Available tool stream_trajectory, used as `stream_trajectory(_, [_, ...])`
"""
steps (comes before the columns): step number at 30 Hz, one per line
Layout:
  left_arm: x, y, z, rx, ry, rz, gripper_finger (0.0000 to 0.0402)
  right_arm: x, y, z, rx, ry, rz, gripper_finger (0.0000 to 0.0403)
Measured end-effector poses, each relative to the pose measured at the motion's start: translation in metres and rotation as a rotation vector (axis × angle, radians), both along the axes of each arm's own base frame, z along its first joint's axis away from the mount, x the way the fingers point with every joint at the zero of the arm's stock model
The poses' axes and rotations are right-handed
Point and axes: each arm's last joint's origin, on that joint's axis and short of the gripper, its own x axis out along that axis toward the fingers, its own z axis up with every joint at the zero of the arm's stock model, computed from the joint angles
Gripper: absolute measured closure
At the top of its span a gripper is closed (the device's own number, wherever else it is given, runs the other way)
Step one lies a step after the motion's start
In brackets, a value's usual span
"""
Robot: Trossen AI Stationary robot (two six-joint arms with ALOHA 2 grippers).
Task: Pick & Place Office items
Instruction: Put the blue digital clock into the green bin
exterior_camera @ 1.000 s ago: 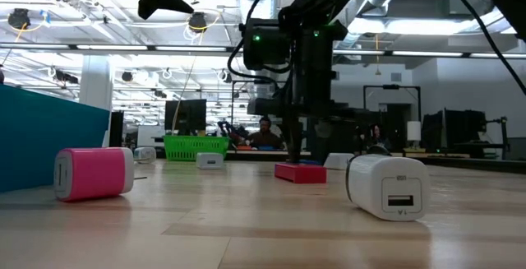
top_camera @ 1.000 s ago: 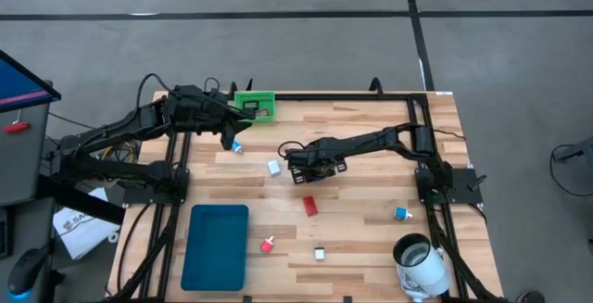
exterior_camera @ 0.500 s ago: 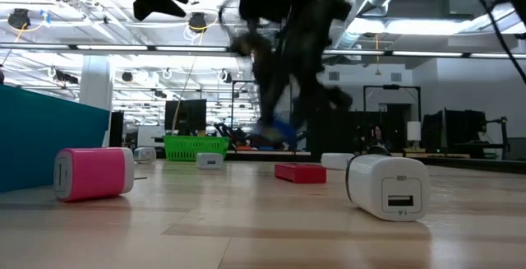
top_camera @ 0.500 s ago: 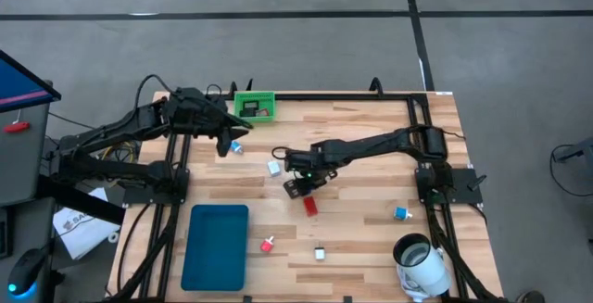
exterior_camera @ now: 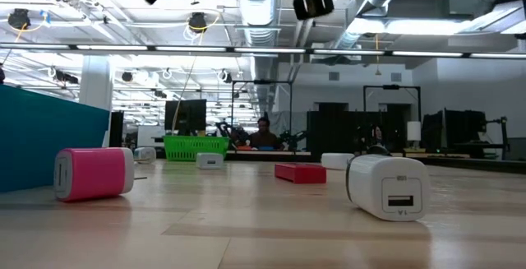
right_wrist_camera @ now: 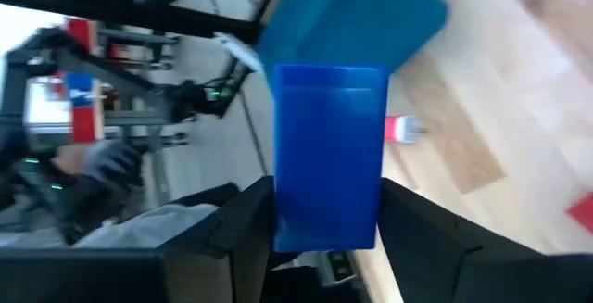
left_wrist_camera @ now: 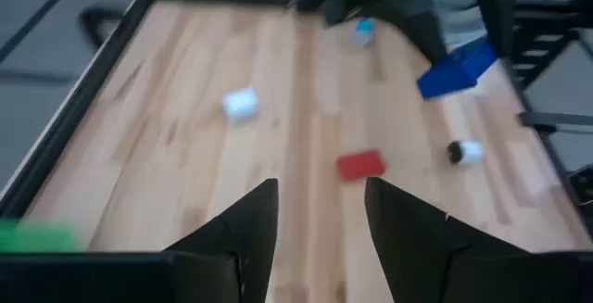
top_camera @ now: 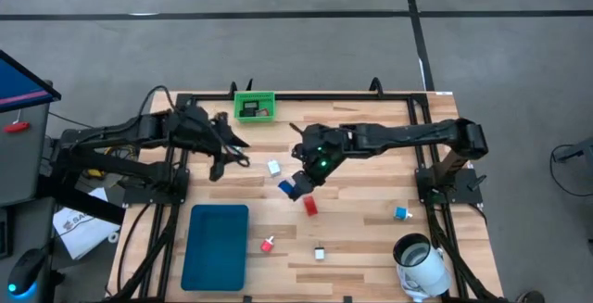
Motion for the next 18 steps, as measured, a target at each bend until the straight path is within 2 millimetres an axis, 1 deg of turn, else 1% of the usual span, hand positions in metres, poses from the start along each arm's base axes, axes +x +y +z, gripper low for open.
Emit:
stream_trajectory(2, [0.011, -0.008, 0.003, 0.011, -0.057, -0.048, 0.0242, 0.0, 0.003, 0.007, 0.03, -0.042, 0.009, 0.0228])
stream_trajectory(6, [0.03, -0.021, 0.008, 0.036, -0.173, -0.123, 0.0242, 0.001, 0.007, 0.015, 0.072, -0.103, 0.032, 0.0265])
stream_trajectory(8, [0.037, -0.026, 0.005, 0.039, -0.178, -0.148, 0.0239, 0.001, 0.009, 0.016, 0.084, -0.106, 0.038, 0.0285])
stream_trajectory(11, [0.045, -0.03, -0.001, 0.037, -0.146, -0.168, 0.0228, 0.002, 0.009, 0.016, 0.085, -0.109, 0.039, 0.0298])
stream_trajectory(14, [0.048, -0.033, -0.005, 0.038, -0.123, -0.169, 0.0218, 0.001, 0.007, 0.015, 0.084, -0.099, 0.035, 0.0309])
stream_trajectory(18, [0.04, -0.031, -0.01, 0.059, -0.044, -0.118, 0.0215, -0.008, 0.004, 0.012, 0.028, -0.026, 0.016, 0.032])
